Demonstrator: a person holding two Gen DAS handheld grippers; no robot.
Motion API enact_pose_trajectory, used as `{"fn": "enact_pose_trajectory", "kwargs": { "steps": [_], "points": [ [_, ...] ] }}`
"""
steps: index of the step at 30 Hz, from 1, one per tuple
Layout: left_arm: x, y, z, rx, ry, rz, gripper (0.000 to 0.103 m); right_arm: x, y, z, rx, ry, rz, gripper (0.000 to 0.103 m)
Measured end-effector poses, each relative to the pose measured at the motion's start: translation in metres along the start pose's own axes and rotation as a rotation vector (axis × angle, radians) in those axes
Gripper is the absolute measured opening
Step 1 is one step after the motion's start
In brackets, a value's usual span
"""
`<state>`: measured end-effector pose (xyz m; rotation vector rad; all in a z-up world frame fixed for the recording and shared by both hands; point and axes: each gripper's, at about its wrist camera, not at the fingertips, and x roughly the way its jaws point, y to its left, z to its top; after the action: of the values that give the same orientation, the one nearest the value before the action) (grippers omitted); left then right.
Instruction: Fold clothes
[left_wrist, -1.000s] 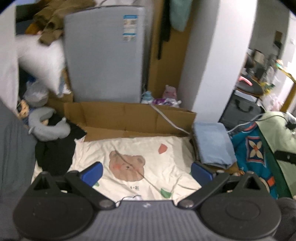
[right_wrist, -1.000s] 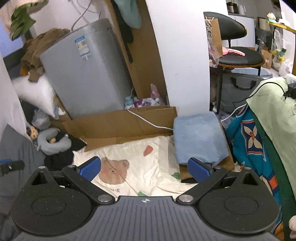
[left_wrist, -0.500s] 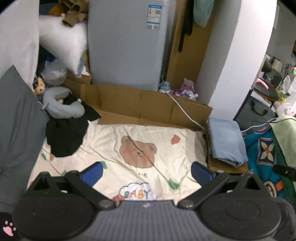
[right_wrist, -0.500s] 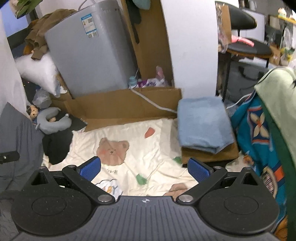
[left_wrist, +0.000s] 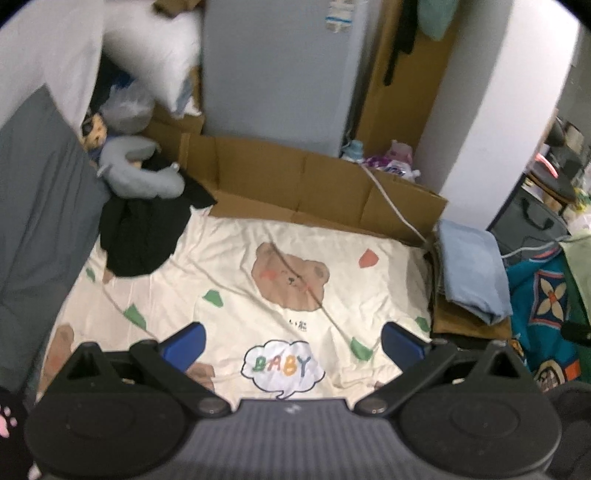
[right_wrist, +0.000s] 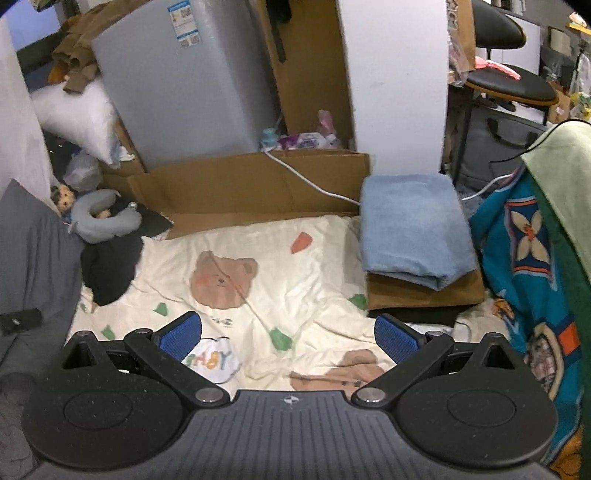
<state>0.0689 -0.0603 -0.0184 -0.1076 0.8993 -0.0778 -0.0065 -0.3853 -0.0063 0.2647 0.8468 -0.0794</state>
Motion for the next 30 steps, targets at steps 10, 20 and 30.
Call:
{"fn": "enact_pose_trajectory", "kwargs": {
  "steps": [10, 20, 30],
  "points": [
    [-0.004, 0.000, -0.009, 0.008, -0.034, 0.026, 0.102, 0.010, 0.022, -0.004, -0.081, 0.034, -0.010, 0.103],
    [0.011, 0.005, -0.007, -0.070, 0.005, 0.056, 0.102, 0.022, 0.027, -0.007, -0.127, 0.091, -0.049, 0.103],
    [0.025, -0.021, -0.005, 0.049, 0.082, 0.091, 0.102, 0.033, 0.022, -0.004, -0.119, 0.141, -0.050, 0.103]
  ]
}}
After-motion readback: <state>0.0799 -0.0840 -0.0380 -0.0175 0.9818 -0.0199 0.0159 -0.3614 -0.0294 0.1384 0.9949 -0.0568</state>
